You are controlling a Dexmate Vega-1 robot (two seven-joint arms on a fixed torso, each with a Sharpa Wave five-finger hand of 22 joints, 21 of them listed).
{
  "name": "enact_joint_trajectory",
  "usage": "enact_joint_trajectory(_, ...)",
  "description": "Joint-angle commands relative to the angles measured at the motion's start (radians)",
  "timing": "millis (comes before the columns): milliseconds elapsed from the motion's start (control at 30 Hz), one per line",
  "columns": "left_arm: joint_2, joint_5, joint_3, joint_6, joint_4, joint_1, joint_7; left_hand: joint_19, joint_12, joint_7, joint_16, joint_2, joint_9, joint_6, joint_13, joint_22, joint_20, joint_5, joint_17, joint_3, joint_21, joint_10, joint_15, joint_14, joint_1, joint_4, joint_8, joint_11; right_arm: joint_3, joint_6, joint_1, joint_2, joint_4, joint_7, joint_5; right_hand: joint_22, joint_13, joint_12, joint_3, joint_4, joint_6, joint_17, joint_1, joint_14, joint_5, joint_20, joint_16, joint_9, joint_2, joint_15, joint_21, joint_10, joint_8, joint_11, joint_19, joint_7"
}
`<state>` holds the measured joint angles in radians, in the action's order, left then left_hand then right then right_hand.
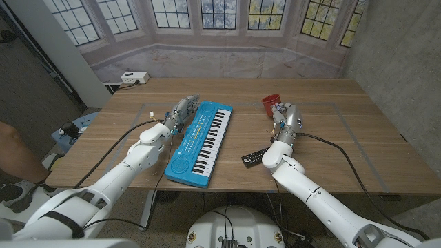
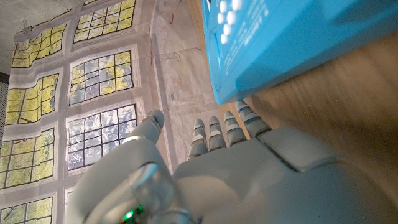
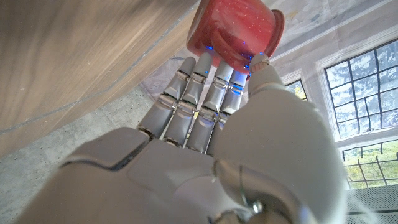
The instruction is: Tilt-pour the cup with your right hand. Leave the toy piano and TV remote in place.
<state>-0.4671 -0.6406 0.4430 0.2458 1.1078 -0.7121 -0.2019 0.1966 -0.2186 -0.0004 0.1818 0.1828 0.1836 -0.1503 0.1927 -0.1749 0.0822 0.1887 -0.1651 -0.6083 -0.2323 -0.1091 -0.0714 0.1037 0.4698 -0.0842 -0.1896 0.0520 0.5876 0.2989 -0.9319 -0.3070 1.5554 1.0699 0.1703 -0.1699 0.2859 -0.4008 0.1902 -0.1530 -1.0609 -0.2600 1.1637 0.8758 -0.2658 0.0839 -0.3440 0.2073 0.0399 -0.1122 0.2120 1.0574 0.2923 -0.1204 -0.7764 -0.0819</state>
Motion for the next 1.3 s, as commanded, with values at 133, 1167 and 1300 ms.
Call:
enact_joint_trajectory(133,-0.003,0.001,0.003,0.0,0.01,-0.004,-0.004,0.009,-0.005,-0.007,0.001,0.001,0.004,-0.006,0.006,-0.002,-0.004,0.005,-0.004,-0.004,0.002,-0.01,0.001,0.012,0.011,0.001,0.0,-0.001,-0.019,-0.02,-0.011,-0.007,0.026,0.013,0.017,-0.005,0.003,-0.006,-0.004,0.003,-0.011,-0.001,0.013,0.013,0.006,0.07,0.002,0.002,0.007,-0.111,0.003,0.013,0.001,0.0,-0.009,0.001)
enact_joint_trajectory(1167,-0.006,0.006,0.008,-0.011,0.035,-0.01,0.011,0.012,-0.004,-0.008,0.0,-0.002,0.004,-0.007,0.006,-0.002,-0.004,0.005,-0.004,-0.005,0.008,-0.012,0.0,0.016,0.011,0.003,0.0,-0.001,-0.059,-0.007,-0.045,-0.061,0.125,-0.057,0.022,-0.005,0.006,-0.005,-0.009,0.005,-0.015,-0.004,0.02,0.019,0.015,0.07,0.002,0.004,0.016,-0.112,0.0,0.013,-0.001,0.001,-0.006,0.001)
enact_joint_trajectory(1300,-0.014,0.006,0.004,-0.011,0.055,-0.018,0.019,0.012,-0.003,-0.008,0.0,-0.001,0.004,-0.008,0.006,-0.002,-0.004,0.005,-0.004,-0.005,0.009,-0.012,0.0,0.016,0.01,0.003,0.0,-0.003,-0.058,-0.002,-0.048,-0.072,0.139,-0.077,0.022,-0.005,0.005,-0.005,-0.011,0.006,-0.014,-0.004,0.019,0.019,0.017,0.07,0.002,0.004,0.017,-0.11,-0.001,0.014,-0.002,0.001,-0.005,0.0)
